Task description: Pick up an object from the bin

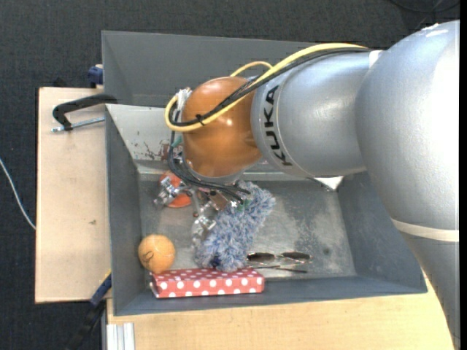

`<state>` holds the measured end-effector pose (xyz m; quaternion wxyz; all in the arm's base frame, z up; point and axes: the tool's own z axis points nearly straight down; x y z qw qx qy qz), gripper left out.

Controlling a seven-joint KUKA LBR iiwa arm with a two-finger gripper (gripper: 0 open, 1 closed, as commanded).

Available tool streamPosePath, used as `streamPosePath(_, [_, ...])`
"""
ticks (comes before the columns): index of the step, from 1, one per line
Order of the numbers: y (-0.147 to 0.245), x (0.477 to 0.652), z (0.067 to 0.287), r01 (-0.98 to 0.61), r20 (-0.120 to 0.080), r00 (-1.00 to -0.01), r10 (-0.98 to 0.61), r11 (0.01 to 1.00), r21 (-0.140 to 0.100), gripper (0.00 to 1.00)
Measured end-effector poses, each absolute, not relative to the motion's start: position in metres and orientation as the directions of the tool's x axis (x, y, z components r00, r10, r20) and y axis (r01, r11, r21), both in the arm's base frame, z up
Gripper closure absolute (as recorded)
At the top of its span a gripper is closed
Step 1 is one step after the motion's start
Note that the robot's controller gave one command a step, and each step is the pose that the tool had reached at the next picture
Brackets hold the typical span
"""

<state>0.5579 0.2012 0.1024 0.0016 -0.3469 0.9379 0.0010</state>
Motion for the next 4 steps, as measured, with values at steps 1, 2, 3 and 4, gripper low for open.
streamPosePath(1, [0.176,0.551,0.104,-0.784,-0.003,-0.621,-0.784,0.621,0.0,0.0])
streamPosePath(2, [0.163,0.548,0.104,-0.758,-0.006,-0.653,-0.758,0.653,0.001,0.0])
streamPosePath(3, [0.139,0.551,0.117,-0.922,-0.006,-0.388,-0.922,0.388,-0.003,0.0])
streamPosePath(4, [0.117,0.582,0.082,-0.896,-0.005,-0.444,-0.896,0.444,-0.001,1.0])
